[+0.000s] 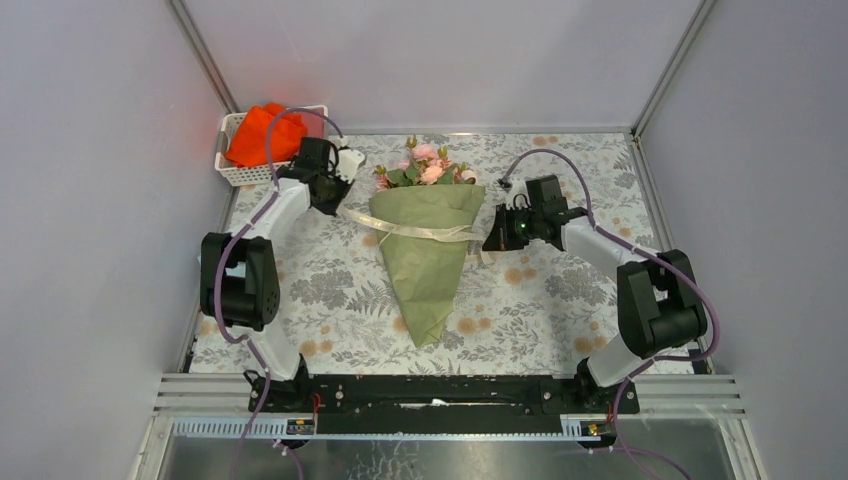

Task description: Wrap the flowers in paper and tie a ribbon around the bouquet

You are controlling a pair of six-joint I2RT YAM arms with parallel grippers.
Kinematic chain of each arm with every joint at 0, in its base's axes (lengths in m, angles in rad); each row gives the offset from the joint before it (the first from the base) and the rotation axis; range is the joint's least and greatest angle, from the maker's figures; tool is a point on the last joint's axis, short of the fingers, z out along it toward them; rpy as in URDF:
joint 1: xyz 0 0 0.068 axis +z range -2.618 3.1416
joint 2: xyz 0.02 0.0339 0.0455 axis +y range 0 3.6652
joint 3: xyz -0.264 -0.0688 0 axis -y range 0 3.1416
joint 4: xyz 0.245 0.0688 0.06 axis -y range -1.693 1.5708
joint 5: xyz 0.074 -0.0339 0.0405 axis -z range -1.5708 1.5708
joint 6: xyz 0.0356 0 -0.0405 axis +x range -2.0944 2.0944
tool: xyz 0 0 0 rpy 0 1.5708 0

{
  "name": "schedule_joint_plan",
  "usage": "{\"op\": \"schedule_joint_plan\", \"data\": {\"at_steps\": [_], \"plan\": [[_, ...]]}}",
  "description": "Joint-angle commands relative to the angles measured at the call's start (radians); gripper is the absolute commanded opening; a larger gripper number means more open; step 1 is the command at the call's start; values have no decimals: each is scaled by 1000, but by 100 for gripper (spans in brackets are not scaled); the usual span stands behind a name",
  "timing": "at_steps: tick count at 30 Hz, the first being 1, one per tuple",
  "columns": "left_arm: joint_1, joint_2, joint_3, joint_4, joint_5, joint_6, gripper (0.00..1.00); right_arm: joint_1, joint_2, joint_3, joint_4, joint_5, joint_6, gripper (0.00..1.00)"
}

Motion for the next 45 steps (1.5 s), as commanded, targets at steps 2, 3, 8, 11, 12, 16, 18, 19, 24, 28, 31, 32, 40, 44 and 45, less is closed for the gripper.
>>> {"op": "schedule_joint_plan", "data": {"at_steps": [2, 3, 8, 11, 12, 16, 18, 19, 24, 28, 31, 32, 40, 44, 45], "plan": [[38, -43, -5, 115, -113, 5, 0, -14, -55, -5, -5, -66, 5, 0], [41, -48, -4, 121, -125, 6, 0, -14, -57, -2, -5, -73, 4, 0], [67, -53, -8, 172, -230, 27, 0, -20, -104, 16, -13, -141, -7, 0], [91, -53, -16, 203, -273, 36, 0, -47, -165, 17, 27, -255, 40, 0], [95, -54, -21, 208, -279, 41, 0, -57, -184, 13, 52, -288, 63, 0], [98, -59, -43, 213, -264, 45, 0, -61, -226, 15, 125, -402, 119, 0], [98, -60, -48, 216, -259, 44, 0, -61, -227, 19, 150, -470, 140, 0], [98, -60, -50, 218, -261, 45, 0, -61, -228, 21, 169, -497, 156, 0], [104, -64, -52, 233, -289, 58, 0, -62, -265, -23, 436, -642, 361, 0], [107, -63, -64, 259, -322, 72, 0, -75, -298, 30, 236, -502, 242, 0], [111, -62, -92, 292, -352, 87, 0, -114, -314, 20, 181, -366, 248, 0], [113, -61, -101, 299, -355, 91, 0, -130, -321, 9, 171, -301, 254, 0], [153, -55, -173, 385, -448, 137, 0, -350, -319, -225, 169, 22, 274, 0], [212, -57, -210, 448, -539, 174, 0, -467, -322, -366, 372, 82, 345, 0], [228, -57, -223, 466, -558, 185, 0, -473, -303, -367, 370, 96, 334, 0]]}}
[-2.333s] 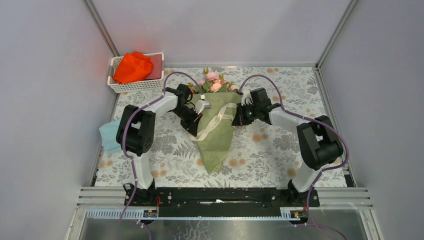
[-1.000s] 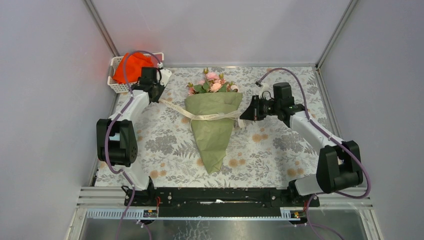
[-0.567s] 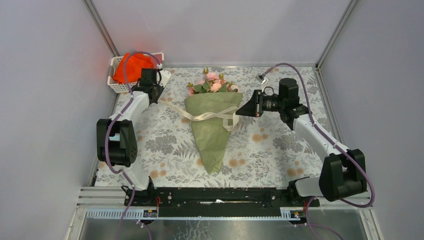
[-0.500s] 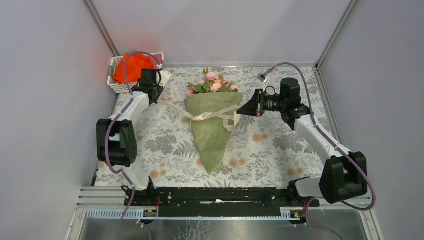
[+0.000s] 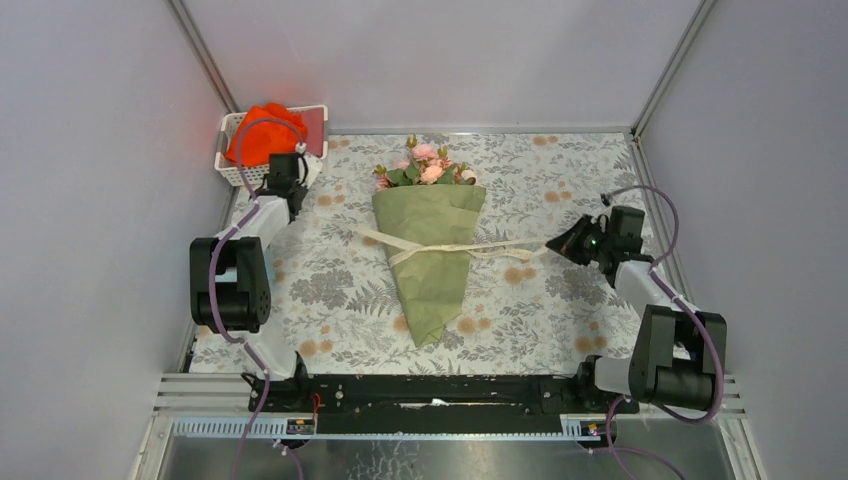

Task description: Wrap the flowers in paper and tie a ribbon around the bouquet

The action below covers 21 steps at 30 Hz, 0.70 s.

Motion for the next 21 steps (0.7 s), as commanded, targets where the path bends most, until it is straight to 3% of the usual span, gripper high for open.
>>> {"op": "schedule_joint_plan", "data": {"at_steps": [1, 7, 9, 12, 13, 14, 15, 16, 21], "plan": [[79, -20, -47, 159, -140, 66, 0, -52, 26, -40, 132, 117, 31, 0], [147, -26, -80, 165, -147, 87, 0, -63, 100, -46, 179, 153, 26, 0], [132, -48, -79, 66, -36, 92, 0, -43, 100, -40, 204, 117, 16, 0], [63, -84, -68, -133, 157, 155, 0, 72, 115, 44, 109, 109, -90, 0], [29, -88, -60, -198, 196, 175, 6, 134, 124, 73, 82, 109, -134, 0], [1, -94, -54, -239, 240, 189, 30, 182, 141, 105, 55, 101, -168, 0], [-28, -107, -51, -271, 293, 203, 44, 225, 156, 148, 24, 90, -199, 0], [-62, -122, -51, -286, 356, 222, 51, 252, 169, 174, 2, 80, -219, 0], [-222, -185, -82, -195, 686, 300, 58, 272, 196, 181, 58, -19, -197, 0]]}}
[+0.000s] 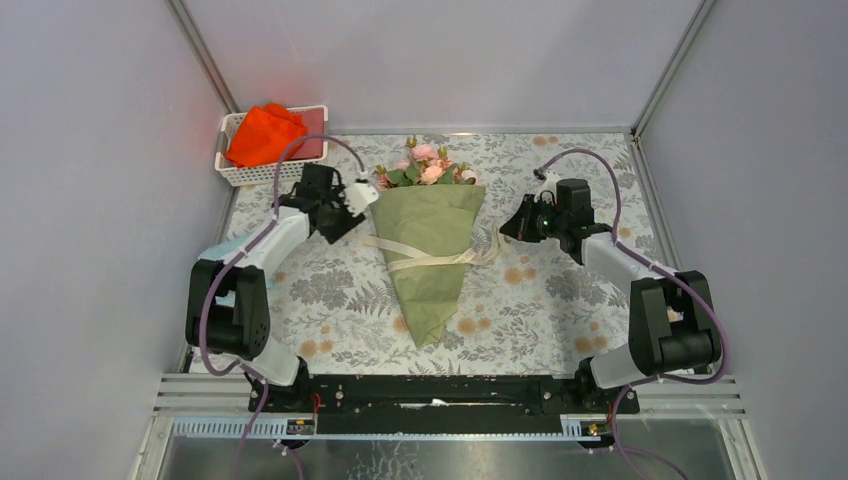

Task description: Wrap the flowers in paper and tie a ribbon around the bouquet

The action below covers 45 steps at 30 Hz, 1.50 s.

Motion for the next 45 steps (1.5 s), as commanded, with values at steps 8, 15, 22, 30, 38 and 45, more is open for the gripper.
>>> {"op": "schedule_joint_plan", "data": {"at_steps": [8, 15, 22, 30, 38, 45], "plan": [[-126, 152, 66, 17, 454, 249, 73, 1, 22, 13, 39, -138, -36, 0], [-141, 205, 1, 105, 437, 284, 73, 1, 22, 18, 34, -147, -39, 0], [-151, 265, 19, 159, 390, 188, 68, 1, 16, 19, 34, -146, -45, 0], [-162, 237, 8, 116, 338, 195, 0, 1, -12, 40, 35, -150, -44, 0], [-137, 136, 9, 132, 187, 43, 0, 2, -150, 55, 133, -74, 8, 0], [-102, 49, 38, 147, 92, -205, 0, 1, -237, 64, 96, 225, -144, 0]]}}
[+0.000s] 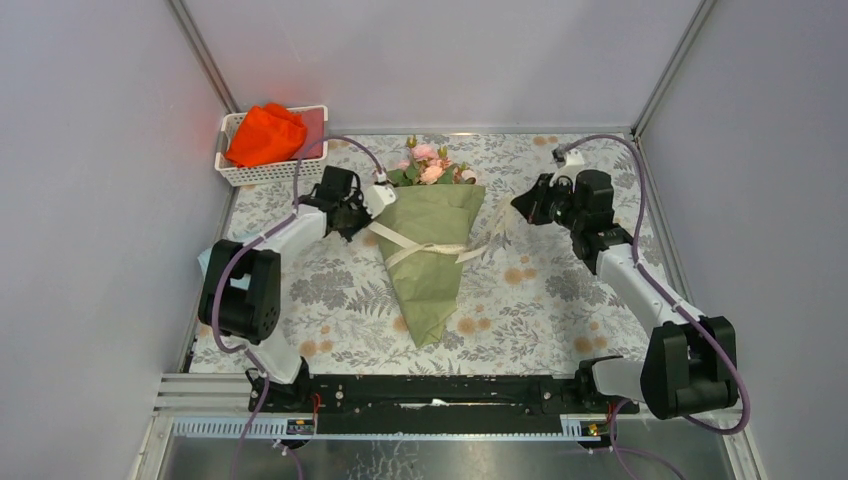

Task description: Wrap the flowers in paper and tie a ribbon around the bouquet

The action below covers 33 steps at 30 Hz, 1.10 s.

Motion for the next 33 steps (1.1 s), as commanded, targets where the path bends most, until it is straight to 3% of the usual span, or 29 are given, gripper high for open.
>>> {"op": "schedule_joint_plan", "data": {"at_steps": [1, 6, 12, 19, 22, 23, 24, 26, 27, 29, 33], "plan": [[34, -71, 43, 48, -86, -233, 0, 1, -44, 61, 21, 226, -127, 0], [55, -142, 68, 59, -34, -392, 0, 42, 11, 74, 130, 226, -144, 0], [3, -180, 108, -8, 11, -405, 0, 147, 74, 174, 106, 276, -224, 0], [-31, -145, 124, -24, -2, -429, 0, 176, 144, 207, 108, 263, -248, 0], [-45, -119, 137, -18, -20, -456, 0, 207, 193, 253, 99, 327, -243, 0], [-13, -105, 127, 9, -64, -475, 0, 170, 190, 249, 79, 428, -213, 0], [67, -92, 109, 34, -104, -502, 0, 48, 163, 199, 112, 474, -115, 0], [315, -56, 55, 59, -141, -493, 0, -298, 68, -54, 325, 396, 122, 0], [438, -42, -9, 101, -208, -458, 0, -389, 39, -128, 323, 432, 113, 0], [540, -22, -66, 129, -239, -413, 0, -442, 24, -155, 236, 530, 76, 0], [602, -93, -155, 211, -240, -404, 0, -486, 38, -192, 253, 578, 107, 0]]}}
